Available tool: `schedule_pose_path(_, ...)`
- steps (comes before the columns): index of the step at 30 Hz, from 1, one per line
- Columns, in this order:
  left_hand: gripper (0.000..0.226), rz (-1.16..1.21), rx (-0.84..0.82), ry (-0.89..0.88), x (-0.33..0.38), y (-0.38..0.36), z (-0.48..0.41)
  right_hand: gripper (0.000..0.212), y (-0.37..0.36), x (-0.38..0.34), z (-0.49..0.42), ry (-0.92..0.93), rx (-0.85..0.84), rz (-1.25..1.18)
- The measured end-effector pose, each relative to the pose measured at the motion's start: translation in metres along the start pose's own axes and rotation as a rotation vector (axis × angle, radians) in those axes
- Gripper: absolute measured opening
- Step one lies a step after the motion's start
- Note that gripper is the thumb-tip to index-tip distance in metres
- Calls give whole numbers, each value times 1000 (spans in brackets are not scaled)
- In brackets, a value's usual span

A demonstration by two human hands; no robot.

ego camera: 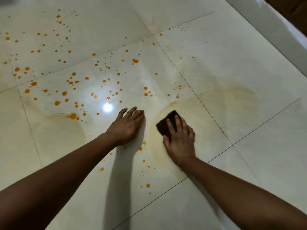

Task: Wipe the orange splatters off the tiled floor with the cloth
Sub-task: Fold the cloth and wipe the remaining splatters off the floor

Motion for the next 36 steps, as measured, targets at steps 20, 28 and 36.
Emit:
schedule_pose_path(20,61,240,355,639,-56,-37,205,71,-14,-48,94,974,-11,55)
schedule_pose_path(28,67,349,336,770,-55,-70,248,69,-13,-158,112,968,-46,-8)
schedule_pose_path(36,76,413,330,804,-57,-77,249,66,5,-200,14,593,-2,-3)
Point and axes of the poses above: each hand's wrist, its own z-axis away from the middle knuckle, its own y-axis out of the back of the hand, x = y × z, the point moved 3 cm from there along -z, towards the middle knuckle, and after that the axes turned 14 degrees about z, right-handed, at the moved point
